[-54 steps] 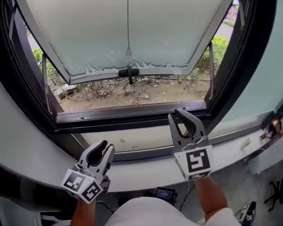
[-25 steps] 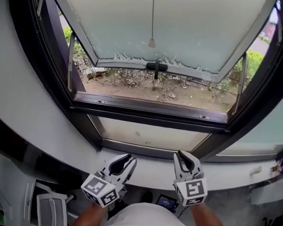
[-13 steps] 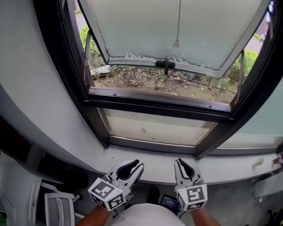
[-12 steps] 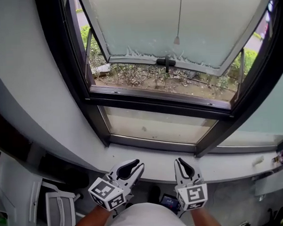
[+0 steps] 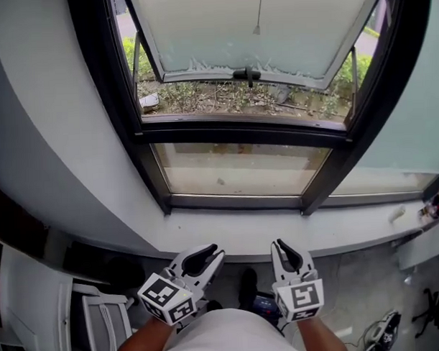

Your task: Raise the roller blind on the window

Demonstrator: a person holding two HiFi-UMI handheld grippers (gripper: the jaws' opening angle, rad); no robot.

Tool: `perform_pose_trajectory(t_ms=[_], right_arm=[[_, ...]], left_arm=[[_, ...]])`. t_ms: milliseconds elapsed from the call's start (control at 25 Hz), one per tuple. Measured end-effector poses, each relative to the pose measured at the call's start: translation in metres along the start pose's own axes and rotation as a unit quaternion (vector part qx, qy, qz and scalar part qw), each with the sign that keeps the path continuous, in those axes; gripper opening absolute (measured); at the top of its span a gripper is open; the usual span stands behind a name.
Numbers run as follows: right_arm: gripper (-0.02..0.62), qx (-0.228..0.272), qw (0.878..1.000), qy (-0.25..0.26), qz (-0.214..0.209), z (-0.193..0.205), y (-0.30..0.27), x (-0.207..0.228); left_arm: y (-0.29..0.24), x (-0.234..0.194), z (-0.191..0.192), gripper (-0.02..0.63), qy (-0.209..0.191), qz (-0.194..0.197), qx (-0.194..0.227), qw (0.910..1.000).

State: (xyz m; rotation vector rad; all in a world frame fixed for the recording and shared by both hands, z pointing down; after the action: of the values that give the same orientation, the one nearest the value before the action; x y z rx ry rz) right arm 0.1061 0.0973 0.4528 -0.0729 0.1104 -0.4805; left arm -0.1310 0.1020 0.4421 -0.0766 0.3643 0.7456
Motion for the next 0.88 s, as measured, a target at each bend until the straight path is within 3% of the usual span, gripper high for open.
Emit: perform_pose_trajectory(t_ms=[280, 880], right_arm=[[0.052, 0.005, 1.0, 0.005, 0.013, -0.015, 0.029, -0.007], [0.048, -0.003, 1.0, 0.004, -0.021, -0.018, 0.044, 0.039]], left_arm=[[0.013, 0.023, -0.005, 0.101, -0.001, 0.018, 0.0, 0.9998], [-0.005, 0.07, 0.018, 0.101, 0.014, -0.01, -0.008, 0.9998]])
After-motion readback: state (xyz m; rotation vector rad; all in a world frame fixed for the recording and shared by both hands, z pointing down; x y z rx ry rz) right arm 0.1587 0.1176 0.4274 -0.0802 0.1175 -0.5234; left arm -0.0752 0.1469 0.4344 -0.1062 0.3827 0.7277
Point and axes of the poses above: the fingertips, and each gripper's own axes: y backward along the fingers, x to its right, z out of its underside, the point moved 9 cm from there along y, backward along the fingers, and after that the axes turned 9 degrees about x, right-handed, at the moved point
